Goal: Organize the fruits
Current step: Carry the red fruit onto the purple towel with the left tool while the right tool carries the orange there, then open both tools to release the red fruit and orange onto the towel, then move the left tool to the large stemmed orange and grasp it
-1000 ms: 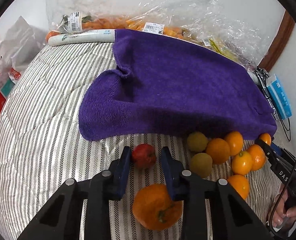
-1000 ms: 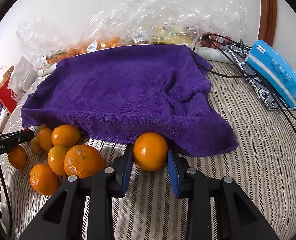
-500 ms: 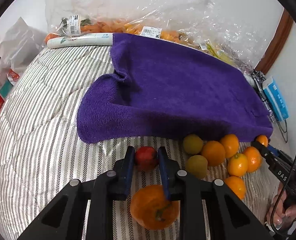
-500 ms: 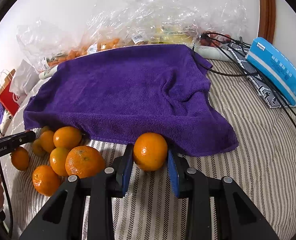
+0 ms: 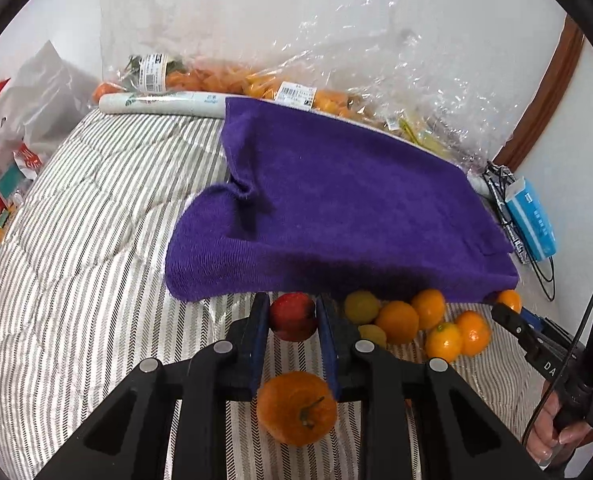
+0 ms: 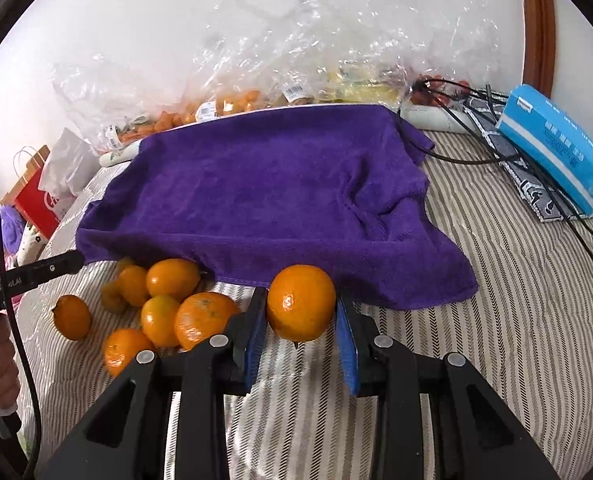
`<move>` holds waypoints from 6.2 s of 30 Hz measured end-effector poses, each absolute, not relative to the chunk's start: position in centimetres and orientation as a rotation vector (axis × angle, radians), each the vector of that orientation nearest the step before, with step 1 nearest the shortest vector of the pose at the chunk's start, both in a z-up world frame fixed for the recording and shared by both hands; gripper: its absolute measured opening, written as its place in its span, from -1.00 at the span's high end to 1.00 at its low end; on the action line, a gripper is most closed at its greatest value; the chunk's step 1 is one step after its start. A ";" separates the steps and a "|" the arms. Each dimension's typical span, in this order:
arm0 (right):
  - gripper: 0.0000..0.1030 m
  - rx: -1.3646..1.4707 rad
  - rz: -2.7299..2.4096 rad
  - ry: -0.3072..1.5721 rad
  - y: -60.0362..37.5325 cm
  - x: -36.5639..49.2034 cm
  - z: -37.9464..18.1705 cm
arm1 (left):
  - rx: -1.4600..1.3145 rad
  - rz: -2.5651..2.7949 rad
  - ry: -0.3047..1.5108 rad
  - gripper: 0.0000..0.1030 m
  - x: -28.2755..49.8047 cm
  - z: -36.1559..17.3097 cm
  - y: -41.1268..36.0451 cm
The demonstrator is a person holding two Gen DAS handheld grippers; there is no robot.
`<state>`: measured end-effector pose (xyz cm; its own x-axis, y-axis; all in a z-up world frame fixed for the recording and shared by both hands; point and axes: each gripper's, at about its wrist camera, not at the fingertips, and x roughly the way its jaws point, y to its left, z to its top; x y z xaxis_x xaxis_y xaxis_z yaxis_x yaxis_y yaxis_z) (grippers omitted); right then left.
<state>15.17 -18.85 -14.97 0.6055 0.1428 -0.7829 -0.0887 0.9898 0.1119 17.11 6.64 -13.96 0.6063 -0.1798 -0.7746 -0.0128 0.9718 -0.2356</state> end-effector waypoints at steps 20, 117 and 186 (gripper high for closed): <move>0.37 0.035 0.148 0.788 -18.4 17.9 -8.1 | -0.206 -0.089 0.826 0.55 19.7 -9.0 6.9; -0.15 -0.034 0.131 0.924 -17.3 26.4 -14.2 | -0.225 -0.156 0.926 0.07 26.6 -13.2 4.9; -0.37 -0.038 0.158 0.827 -15.0 10.6 -8.6 | -0.122 -0.092 0.902 -0.31 10.3 -12.4 8.5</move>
